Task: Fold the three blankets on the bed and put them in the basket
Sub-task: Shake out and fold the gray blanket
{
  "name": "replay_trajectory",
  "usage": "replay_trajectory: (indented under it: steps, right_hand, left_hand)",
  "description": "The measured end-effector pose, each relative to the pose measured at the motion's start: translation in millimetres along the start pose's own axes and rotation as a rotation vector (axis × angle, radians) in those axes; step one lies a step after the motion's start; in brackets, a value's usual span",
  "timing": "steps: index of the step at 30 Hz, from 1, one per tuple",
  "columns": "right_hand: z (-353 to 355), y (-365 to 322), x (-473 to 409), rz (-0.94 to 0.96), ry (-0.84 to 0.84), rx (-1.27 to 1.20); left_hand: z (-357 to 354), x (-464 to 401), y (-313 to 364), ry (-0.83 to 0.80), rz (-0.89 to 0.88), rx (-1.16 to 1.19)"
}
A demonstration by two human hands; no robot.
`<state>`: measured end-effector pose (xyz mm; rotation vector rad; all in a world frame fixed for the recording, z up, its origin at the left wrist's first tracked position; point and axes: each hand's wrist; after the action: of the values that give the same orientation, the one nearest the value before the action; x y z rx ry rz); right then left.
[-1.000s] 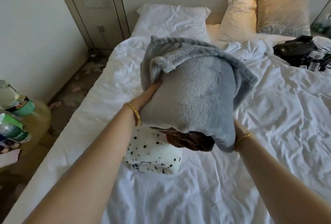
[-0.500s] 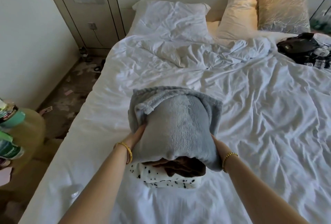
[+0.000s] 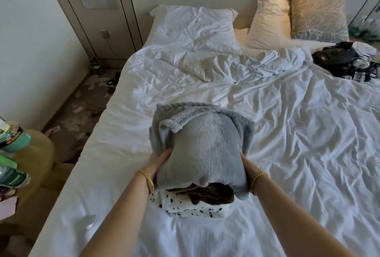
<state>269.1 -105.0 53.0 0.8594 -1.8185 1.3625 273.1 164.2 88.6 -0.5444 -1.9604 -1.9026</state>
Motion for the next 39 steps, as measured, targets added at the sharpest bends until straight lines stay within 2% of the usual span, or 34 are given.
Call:
replay_trajectory:
  steps: [2,4,7,10,14,17,19,22,25,27,28,29,30,31,32,33,34,35,36,37,39]
  right_hand:
    - [-10,-10,5,0.040,-0.073,-0.053]
    - [-31,-27,14,0.078,-0.073,-0.038]
    - [-71,-49,29,0.162,-0.046,0.049]
    - [-104,-67,43,0.164,-0.139,-0.082]
    - [-104,-71,47,0.191,-0.158,-0.071]
    - [-66,-45,32,0.170,-0.019,0.044]
    - [-36,-22,20,0.133,0.045,0.064]
    - [-4,-1,12,0.082,0.189,0.151]
    - [4,-6,13,0.141,0.351,0.181]
    - [-3,-17,17,0.199,0.431,0.230]
    - [-8,-24,19,0.231,0.463,0.278]
    - [-15,-29,21,0.263,0.486,0.333]
    - [-20,-33,23,0.291,0.502,0.399]
    - [-25,-35,25,0.316,0.512,0.462]
    - [-30,-35,28,0.332,0.521,0.516]
    - [-33,-34,30,0.334,0.530,0.564]
    - [-36,-34,33,0.322,0.546,0.616]
    - [-38,-34,36,0.305,0.577,0.676]
    - [-41,-35,39,0.300,0.637,0.758]
    - [-44,-38,42,0.335,0.720,0.850]
    - [-57,-48,48,0.566,0.835,0.961]
  left_hand:
    - [6,4,19,-0.044,-0.025,0.078]
    - [20,10,52,-0.053,-0.069,0.111]
    - [42,31,112,0.006,-0.200,0.028]
    - [57,53,153,0.090,-0.319,0.000]
    - [54,59,157,0.077,-0.292,0.018]
    - [35,41,112,0.043,-0.246,0.032]
    - [18,27,73,0.021,-0.156,0.005]
    - [1,9,33,0.040,-0.097,-0.161]
    - [2,-1,28,0.065,-0.035,-0.347]
    - [8,-1,40,0.150,0.038,-0.516]
    - [12,1,49,0.262,0.044,-0.645]
    - [15,5,58,0.419,-0.029,-0.807]
    - [14,10,66,0.585,-0.221,-0.943]
    - [10,15,72,0.681,-0.511,-1.012]
    - [2,22,79,0.670,-0.815,-1.025]
    - [-8,27,84,0.571,-1.028,-1.068]
    - [-19,29,87,0.419,-1.133,-1.145]
    - [-28,27,87,0.276,-1.126,-1.248]
    - [-36,22,84,0.192,-1.024,-1.366]
    - [-40,15,81,0.141,-0.845,-1.458]
    - [-39,-3,65,0.052,-0.505,-1.432]
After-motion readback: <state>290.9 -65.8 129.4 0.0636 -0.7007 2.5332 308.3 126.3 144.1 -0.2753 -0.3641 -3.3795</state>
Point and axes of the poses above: each hand's wrist, its own x-axis away from the middle knuckle, its own z-axis out of the back of the hand, y = z × x, and after that the axes turned 7 degrees about -z, right-handed
